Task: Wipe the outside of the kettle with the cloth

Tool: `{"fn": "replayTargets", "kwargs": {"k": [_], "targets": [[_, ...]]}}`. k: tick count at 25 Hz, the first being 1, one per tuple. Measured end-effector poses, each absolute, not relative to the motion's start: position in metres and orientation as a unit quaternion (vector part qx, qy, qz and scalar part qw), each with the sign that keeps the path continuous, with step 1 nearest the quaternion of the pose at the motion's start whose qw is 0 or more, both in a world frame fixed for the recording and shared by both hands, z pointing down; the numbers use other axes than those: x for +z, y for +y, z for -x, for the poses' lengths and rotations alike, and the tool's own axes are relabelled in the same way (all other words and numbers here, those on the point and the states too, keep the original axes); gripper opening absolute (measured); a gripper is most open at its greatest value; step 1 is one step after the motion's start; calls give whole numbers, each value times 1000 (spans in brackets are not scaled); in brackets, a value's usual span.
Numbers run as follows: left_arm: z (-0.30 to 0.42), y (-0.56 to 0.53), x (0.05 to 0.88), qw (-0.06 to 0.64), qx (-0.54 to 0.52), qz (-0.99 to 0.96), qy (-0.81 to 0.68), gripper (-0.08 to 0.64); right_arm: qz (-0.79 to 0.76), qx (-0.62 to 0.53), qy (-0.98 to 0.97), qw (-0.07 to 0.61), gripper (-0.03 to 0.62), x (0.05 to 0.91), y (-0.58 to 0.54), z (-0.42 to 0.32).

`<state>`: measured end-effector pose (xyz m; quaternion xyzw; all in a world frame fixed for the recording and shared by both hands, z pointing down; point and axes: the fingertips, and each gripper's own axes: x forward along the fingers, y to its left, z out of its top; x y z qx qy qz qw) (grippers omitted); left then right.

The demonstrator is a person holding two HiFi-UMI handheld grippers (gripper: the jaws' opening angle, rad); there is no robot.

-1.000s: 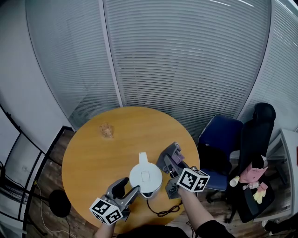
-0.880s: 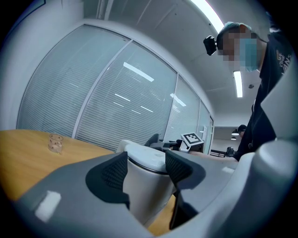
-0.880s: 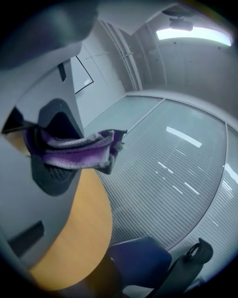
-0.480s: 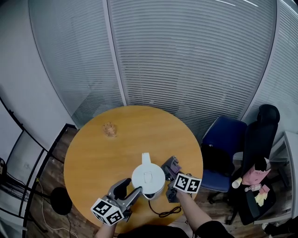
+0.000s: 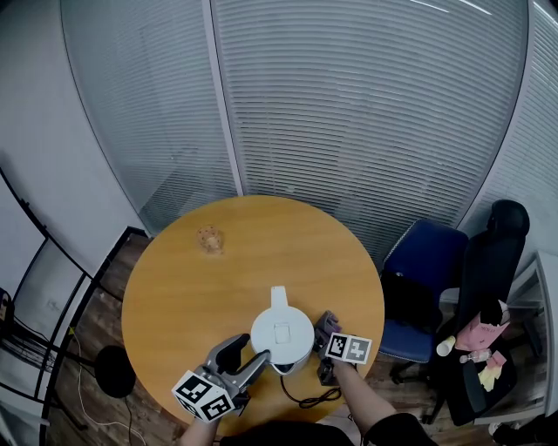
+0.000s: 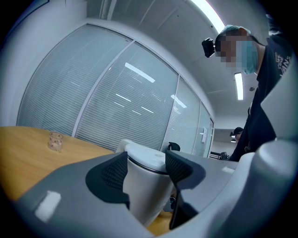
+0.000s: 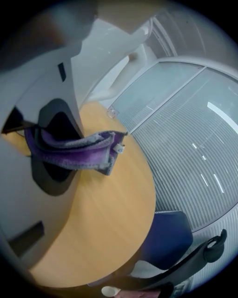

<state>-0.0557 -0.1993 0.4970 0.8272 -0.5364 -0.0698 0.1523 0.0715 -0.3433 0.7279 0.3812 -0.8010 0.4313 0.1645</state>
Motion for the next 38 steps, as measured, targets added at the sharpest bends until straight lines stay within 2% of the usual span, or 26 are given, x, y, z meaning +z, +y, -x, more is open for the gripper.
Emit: {"fn": "replayTargets", "kwargs": {"k": [10,26,38], "targets": [[54,-199,497,152,-69,-831,-531,261,-409,409,-801,156,97,707,-342,-84],[50,-200,499,160,-44,-868,-467,260,-472,385,-792,39,97,598,-270,-125],[88,-151,513,158,-7,-889,-431,62,-527,353,-773,-9,97,544,-181,-104]]}}
